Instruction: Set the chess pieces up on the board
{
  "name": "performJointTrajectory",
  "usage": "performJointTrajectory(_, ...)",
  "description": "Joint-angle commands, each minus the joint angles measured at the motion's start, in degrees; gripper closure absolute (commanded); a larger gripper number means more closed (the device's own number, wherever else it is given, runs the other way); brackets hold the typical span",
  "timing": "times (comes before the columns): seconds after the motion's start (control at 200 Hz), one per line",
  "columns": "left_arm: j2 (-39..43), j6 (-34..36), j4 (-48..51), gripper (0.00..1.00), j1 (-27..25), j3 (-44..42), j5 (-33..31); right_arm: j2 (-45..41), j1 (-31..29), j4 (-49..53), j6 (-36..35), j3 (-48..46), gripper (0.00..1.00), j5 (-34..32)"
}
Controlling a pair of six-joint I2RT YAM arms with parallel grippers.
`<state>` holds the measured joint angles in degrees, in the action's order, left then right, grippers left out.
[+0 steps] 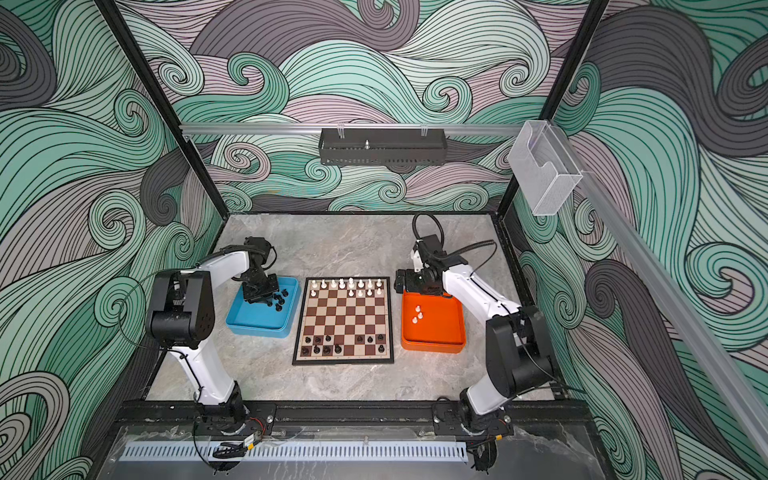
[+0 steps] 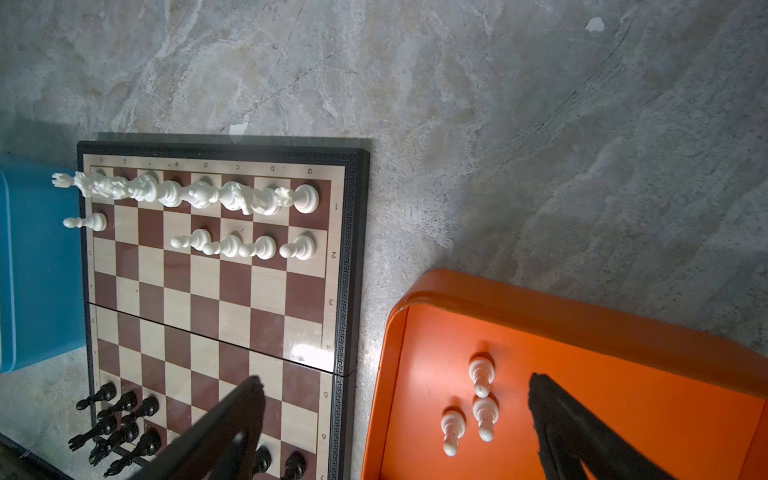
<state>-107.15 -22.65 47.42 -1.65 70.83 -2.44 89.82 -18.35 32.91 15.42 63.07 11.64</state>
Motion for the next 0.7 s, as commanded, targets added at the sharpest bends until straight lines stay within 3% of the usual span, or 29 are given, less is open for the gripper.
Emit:
performJointTrajectory(0.0,1.3,0.3,2.3,0.88,-0.1,1.2,-0.9,0.4,0.2,-0.2,0.2,-0.1,0.01,0.1)
performJointTrajectory(0.48,9.3,0.8,6.6,0.90,-0.4,-0.9,-1.9,0.7,0.2,0.3,0.4,1.2,0.01,0.0)
performJointTrajectory(0.696,13.6,1.2,9.3,0.90,-2.8,-0.6,-2.9,0.1,0.2,1.5,0.4,2.3,0.01,0.0)
